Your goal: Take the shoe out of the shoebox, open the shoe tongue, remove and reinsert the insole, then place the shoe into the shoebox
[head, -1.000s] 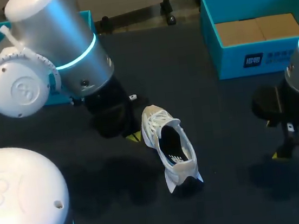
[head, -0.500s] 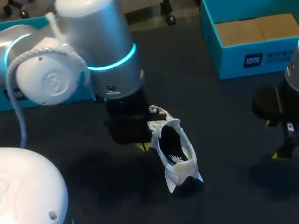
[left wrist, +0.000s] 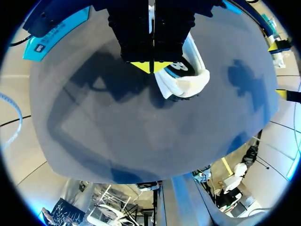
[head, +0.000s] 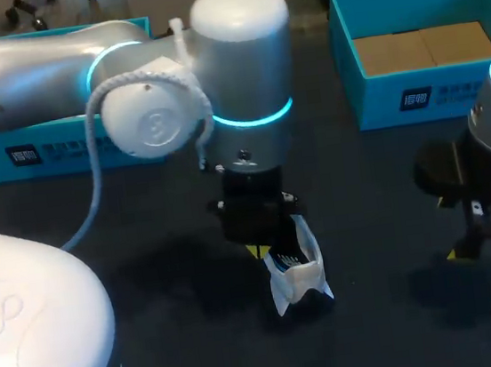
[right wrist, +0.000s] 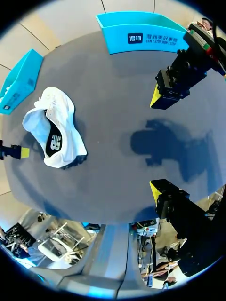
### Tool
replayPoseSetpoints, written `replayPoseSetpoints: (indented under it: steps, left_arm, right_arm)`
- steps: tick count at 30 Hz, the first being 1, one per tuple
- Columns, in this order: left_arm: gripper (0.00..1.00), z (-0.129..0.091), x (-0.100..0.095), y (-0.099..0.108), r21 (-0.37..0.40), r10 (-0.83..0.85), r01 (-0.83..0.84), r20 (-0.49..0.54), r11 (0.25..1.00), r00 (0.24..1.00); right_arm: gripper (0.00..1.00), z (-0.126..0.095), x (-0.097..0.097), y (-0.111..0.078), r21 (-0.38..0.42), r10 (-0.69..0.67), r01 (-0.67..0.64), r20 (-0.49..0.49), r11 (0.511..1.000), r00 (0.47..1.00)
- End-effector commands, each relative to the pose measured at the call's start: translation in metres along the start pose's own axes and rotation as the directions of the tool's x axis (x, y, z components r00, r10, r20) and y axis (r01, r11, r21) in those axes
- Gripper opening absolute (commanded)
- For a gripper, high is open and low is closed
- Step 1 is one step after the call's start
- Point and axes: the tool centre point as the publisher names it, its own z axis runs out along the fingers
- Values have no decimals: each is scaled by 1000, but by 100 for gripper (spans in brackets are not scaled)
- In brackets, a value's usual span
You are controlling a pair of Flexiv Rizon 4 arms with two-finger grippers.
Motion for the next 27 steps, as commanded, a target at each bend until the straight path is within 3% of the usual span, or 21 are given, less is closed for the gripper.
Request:
replayPoseSetpoints:
  steps: [1, 16, 27]
  left_arm:
    - [0, 14, -11, 7, 11, -7, 8, -106, 1000, 994]
    - [0, 39, -15, 6, 26, -26, 30, -151, 999, 988]
    - [0, 39, -21, 11, 33, -50, 55, -136, 998, 989]
  right_arm:
    - [100, 1, 2, -2, -2, 0, 0, 5, 1000, 1000]
    - [100, 1, 2, -2, -2, 0, 0, 5, 1000, 1000]
    - [100, 1, 2, -2, -2, 0, 0, 5, 1000, 1000]
